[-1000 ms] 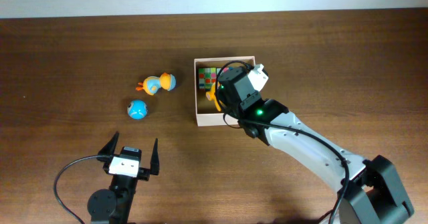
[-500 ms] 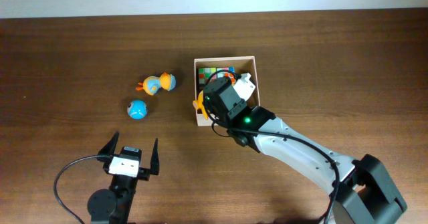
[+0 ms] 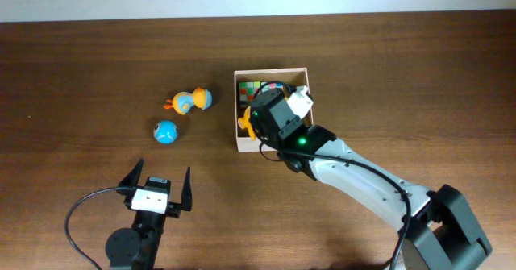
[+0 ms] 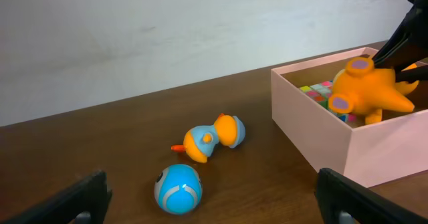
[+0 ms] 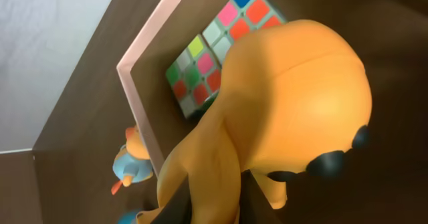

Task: Pack container
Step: 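Lower the yellow toy into the box and open the right gripper, then raise the right gripper and move it right away from the box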

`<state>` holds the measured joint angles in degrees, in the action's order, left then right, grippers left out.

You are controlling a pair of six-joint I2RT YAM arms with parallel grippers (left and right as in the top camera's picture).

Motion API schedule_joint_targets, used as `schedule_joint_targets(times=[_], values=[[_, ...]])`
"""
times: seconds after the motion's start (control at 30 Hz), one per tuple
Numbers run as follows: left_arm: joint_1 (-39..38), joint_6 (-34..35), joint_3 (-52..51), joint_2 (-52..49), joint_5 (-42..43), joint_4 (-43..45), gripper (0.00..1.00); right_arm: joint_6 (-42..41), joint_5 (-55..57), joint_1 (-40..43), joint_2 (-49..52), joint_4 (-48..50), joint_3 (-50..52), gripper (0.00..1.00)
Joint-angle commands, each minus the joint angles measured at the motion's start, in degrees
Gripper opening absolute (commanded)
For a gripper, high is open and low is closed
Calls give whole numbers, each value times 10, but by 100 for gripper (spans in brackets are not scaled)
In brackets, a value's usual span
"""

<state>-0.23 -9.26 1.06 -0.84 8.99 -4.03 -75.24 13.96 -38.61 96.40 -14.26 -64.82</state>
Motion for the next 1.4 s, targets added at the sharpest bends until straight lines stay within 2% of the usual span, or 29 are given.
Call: schedule_joint_targets(times=[0.0,0.1,0.13,0.23,0.3,0.37,0.67,0.87,1.03,1.13,1.2,1.37], values=[[3,-7,-4,5,-2,0,99,0,-3,4,5,2,-11,13],[3,-7,-4,5,-2,0,99,13,-4,4,5,2,-11,14],[3,-7,-4,5,-2,0,99,13,-5,4,5,1,-11,17],[3,-7,-4,5,-2,0,99,15,-9,4,5,0,-11,42],[3,-7,-4,5,-2,0,99,15,-13,4,5,0,-11,53],[3,-7,-4,5,-2,0,99,15,-13,4,5,0,-11,60],[3,-7,-4,5,-2,0,99,16,-22,4,5,4,-11,61],[3,-7,-4,5,-2,0,99,99,-25,5,-17,9,-36,62],[3,-7,-4,5,-2,0,99,120,38,30,-74,-65,-80,72],[3,-7,-4,5,-2,0,99,121,64,75,-112,-124,-98,77],[3,-7,-4,5,-2,0,99,135,75,116,-139,-152,-100,81],[3,-7,-4,5,-2,0,99,187,77,239,-182,-223,-100,100]])
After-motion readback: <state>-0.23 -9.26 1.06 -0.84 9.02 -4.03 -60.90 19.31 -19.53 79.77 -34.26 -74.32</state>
